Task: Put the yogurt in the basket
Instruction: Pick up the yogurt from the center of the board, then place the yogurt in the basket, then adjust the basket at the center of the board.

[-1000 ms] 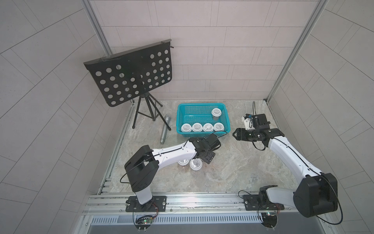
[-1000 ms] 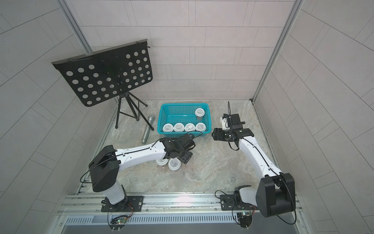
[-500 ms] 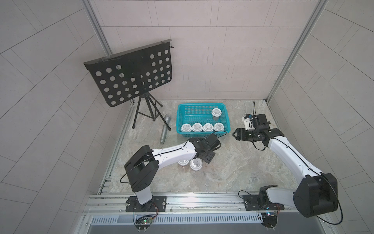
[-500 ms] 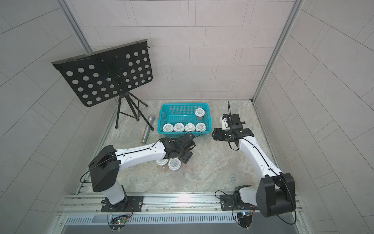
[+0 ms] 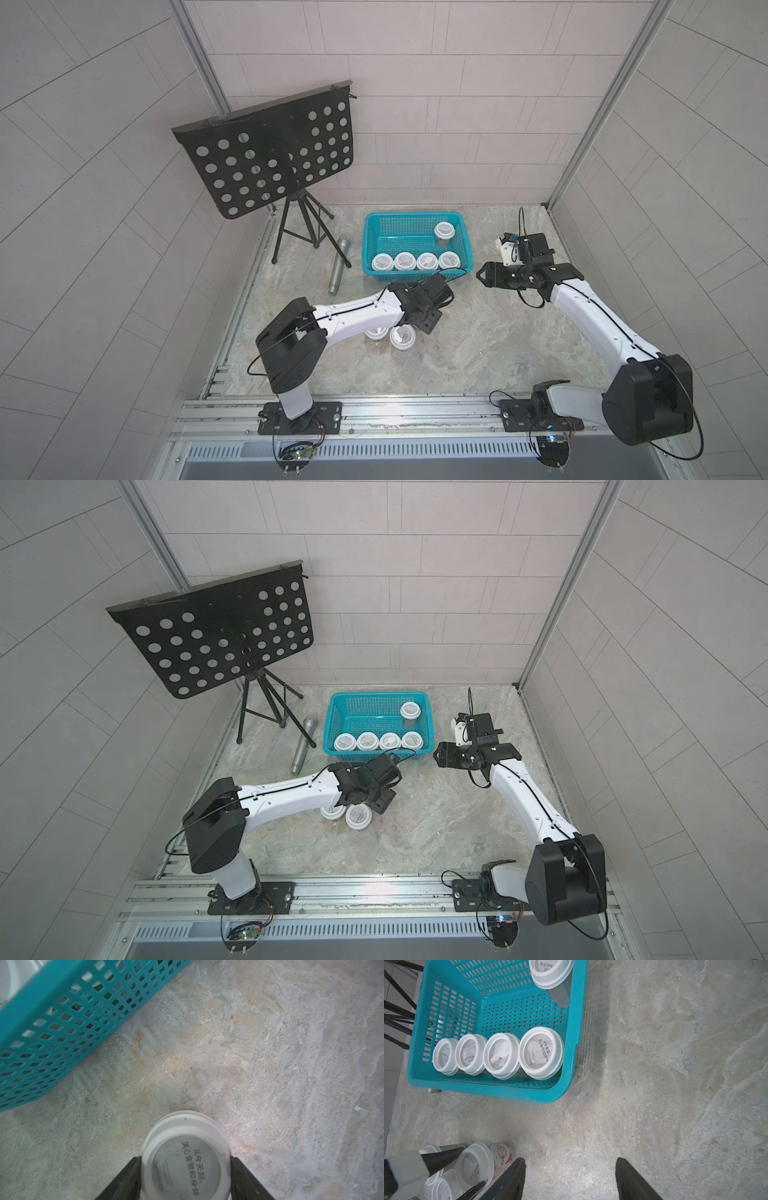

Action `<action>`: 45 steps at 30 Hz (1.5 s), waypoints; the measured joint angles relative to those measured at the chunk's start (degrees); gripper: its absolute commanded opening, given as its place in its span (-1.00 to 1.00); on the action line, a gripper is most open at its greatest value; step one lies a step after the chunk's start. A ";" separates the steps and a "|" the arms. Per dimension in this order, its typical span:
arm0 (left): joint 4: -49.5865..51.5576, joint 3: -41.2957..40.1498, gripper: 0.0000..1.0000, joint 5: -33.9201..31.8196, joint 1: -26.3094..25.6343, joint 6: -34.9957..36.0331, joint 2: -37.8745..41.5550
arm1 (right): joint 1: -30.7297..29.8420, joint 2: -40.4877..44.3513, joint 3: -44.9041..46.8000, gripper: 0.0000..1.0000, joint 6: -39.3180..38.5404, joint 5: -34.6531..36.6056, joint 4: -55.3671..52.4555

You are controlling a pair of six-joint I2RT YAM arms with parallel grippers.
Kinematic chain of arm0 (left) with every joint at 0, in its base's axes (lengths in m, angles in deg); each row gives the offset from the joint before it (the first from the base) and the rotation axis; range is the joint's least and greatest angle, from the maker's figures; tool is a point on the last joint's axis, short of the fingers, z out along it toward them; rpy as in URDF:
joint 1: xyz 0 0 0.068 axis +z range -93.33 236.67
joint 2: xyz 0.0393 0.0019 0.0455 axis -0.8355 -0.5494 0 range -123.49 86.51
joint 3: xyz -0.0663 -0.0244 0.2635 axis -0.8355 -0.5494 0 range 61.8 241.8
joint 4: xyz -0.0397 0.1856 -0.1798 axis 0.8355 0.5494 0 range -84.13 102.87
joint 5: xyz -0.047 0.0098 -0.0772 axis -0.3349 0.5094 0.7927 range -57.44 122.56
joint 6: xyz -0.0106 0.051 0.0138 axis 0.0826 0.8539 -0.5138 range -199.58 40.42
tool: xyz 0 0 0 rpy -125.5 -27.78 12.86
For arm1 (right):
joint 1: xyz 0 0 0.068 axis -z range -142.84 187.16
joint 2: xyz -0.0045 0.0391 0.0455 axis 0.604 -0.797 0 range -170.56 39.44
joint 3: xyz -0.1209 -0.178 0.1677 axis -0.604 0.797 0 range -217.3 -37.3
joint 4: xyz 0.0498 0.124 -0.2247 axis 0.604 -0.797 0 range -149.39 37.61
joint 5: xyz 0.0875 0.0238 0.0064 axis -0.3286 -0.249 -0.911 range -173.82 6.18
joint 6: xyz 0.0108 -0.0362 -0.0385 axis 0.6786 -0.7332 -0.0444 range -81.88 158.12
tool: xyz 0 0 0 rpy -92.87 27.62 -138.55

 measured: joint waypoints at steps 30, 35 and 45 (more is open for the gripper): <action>8.85 3.06 0.29 0.57 8.26 -1.90 11.37 | 3.30 -36.44 -33.00 -0.11 -2.58 -6.45 -2.89; 9.31 3.85 0.29 1.01 8.98 -1.88 11.89 | 2.78 -38.77 -34.62 -0.26 -2.95 -6.32 -3.67; 10.75 4.50 0.29 1.09 10.14 -1.81 13.88 | 2.03 -39.76 -34.53 -0.52 -2.01 -6.80 -3.63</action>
